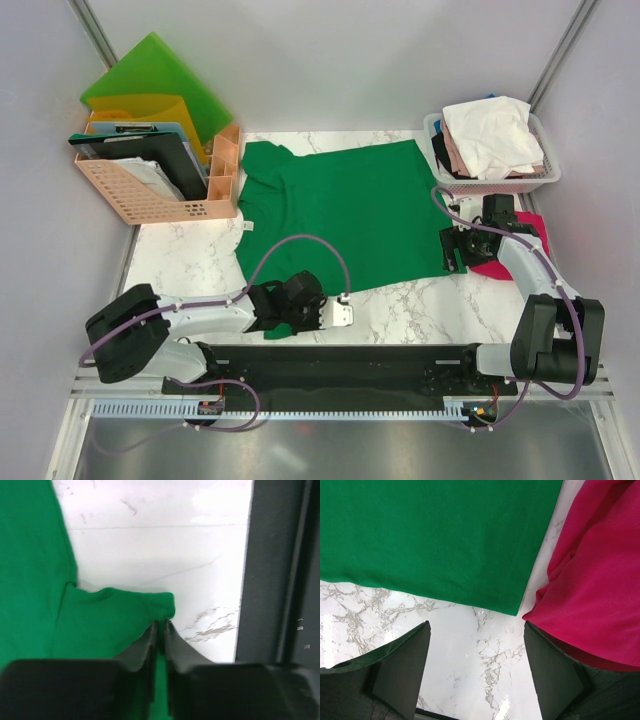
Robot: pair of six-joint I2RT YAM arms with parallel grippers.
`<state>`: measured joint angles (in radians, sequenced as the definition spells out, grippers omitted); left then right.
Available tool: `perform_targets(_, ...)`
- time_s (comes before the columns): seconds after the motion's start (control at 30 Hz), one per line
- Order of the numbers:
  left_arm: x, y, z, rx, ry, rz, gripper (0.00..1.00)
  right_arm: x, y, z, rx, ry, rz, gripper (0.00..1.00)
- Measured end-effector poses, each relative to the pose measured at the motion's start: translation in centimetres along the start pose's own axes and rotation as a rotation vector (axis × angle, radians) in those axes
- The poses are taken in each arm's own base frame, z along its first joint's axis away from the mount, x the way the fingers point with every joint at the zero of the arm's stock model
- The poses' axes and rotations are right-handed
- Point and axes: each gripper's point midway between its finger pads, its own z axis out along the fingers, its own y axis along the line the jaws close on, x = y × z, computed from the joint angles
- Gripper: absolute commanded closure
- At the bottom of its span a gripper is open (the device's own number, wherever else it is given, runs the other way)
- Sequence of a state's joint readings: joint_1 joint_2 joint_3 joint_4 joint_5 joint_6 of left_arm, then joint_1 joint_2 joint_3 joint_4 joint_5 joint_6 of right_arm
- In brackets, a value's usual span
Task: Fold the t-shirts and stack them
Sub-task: Flatten out the tshirt
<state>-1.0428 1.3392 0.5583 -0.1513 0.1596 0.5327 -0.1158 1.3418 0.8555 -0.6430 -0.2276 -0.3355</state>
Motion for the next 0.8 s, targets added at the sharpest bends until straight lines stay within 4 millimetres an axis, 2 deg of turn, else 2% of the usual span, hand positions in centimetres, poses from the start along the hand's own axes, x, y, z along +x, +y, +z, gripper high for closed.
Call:
perform_targets(0.03,0.0,0.1,0.2,-0.001,0.002,0.002,0.98,0.0,0.0,0.0,0.000,0.000,0.000,0.18)
perform_targets(0.2,-0.4,0.8,0.7,-0.020,0.005,0.013,0.98,0.0,0.0,0.0,0.000,0.000,0.000,0.20)
perform_targets(0.4,-0.7,1.1,-0.1,-0.043,-0.011,0.017,0.98,0.1,0.0,0.2,-0.005,0.010,0.002,0.22)
perform_targets(0.63,-2.0,2.2,-3.2,-0.114,-0.071,0.018,0.98,0.1,0.1,0.4,-0.017,0.010,-0.001,0.20)
perform_targets(0.8,-1.9,5.3,-6.1,-0.235,-0.131,-0.029,0.98,0.1,0.5,0.4,-0.035,0.009,-0.005,0.20)
